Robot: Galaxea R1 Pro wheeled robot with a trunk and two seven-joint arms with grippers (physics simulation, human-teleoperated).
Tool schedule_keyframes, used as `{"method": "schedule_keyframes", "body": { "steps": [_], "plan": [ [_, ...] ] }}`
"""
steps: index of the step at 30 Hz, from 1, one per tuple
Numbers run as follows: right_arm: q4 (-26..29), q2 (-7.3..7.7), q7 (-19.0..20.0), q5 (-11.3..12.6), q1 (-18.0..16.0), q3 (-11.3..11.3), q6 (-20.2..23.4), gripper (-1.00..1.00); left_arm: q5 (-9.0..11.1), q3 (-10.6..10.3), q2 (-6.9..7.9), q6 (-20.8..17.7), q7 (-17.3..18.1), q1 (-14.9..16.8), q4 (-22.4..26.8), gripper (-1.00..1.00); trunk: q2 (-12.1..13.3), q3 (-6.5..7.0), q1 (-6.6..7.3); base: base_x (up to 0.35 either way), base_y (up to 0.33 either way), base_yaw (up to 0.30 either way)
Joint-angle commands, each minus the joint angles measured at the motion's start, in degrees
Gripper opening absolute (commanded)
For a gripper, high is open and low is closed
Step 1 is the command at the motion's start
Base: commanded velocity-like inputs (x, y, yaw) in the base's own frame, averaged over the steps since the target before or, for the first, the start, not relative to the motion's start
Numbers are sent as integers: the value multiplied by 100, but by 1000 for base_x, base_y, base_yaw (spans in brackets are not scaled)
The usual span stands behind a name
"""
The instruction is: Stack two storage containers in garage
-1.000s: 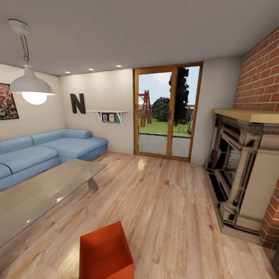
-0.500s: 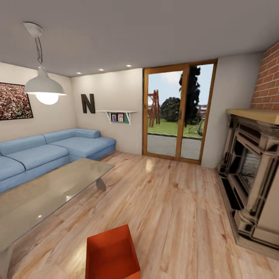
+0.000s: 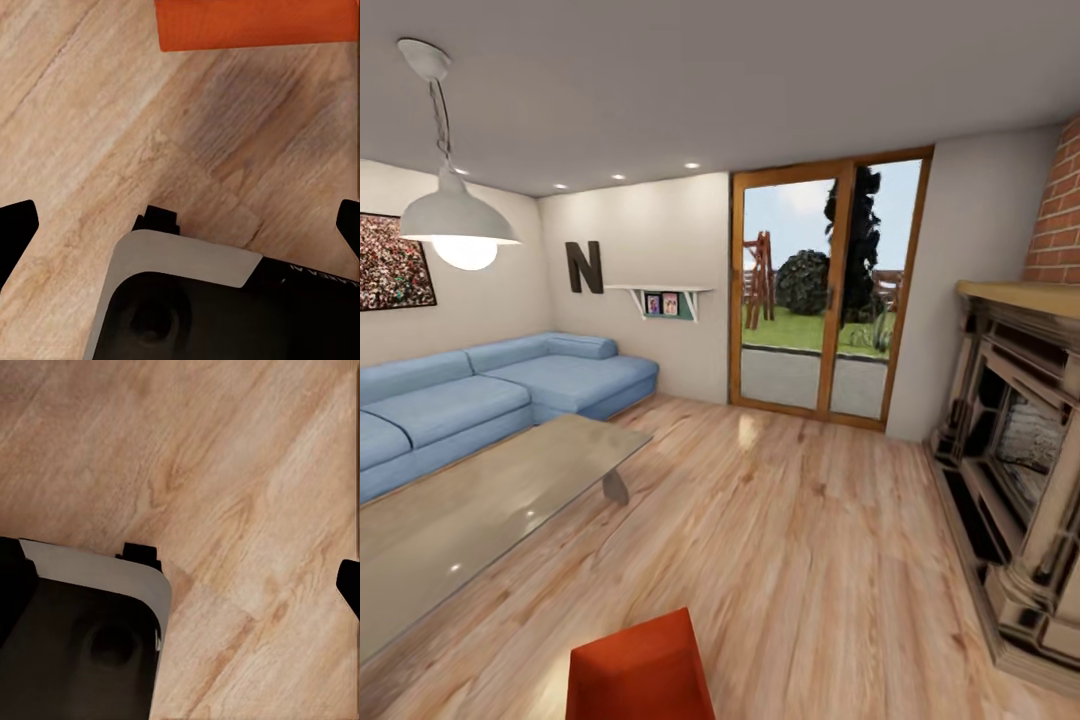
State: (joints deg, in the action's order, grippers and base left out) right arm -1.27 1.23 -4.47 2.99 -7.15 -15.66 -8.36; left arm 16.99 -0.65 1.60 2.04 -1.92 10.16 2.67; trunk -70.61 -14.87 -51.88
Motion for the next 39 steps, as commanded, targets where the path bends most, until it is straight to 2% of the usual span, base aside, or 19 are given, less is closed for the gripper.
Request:
{"method": "schedule_keyframes", "body": {
  "steps": [1, 15, 20, 28, 30, 31, 36, 39],
  "plan": [
    [-14, 6, -15, 32, -6, -45, -30, 100, 24, -8, 0, 16, -11, 4, -3, 100, -4, -7, -4, 321, 0, 131],
    [-11, 27, -14, 35, -8, -42, -34, 100, 24, -8, -2, 24, -11, 4, -3, 100, -4, -7, -4, 294, 0, 248],
    [-13, 29, -9, 35, -6, -42, -31, 100, 24, -12, -2, 25, -11, 4, -3, 100, -4, -7, -4, 84, 0, 268],
    [-10, 35, -2, 35, -6, -42, -29, 100, 20, -12, -2, 25, -11, 4, -3, 100, -4, -7, -4, 7, 0, 49],
    [-9, 45, -10, 32, -6, -49, -52, 100, 102, -7, -2, 25, -22, 5, -3, 100, -4, -7, -4, -110, 93, 3],
    [-9, 50, -10, 30, -6, -53, -58, 100, 259, -10, -2, 29, -25, 4, -3, 100, -4, -7, -4, -186, 147, 1],
    [-6, 60, -8, 22, -6, -60, -73, 100, 742, -18, -2, 33, -31, 4, -3, 100, -4, -7, -4, -230, 175, 1],
    [-10, 61, -1, 7, -6, -84, -70, 100, 865, -26, -2, 33, -35, 4, -3, 100, -4, -7, -4, -252, 185, 0]
  ]
}}
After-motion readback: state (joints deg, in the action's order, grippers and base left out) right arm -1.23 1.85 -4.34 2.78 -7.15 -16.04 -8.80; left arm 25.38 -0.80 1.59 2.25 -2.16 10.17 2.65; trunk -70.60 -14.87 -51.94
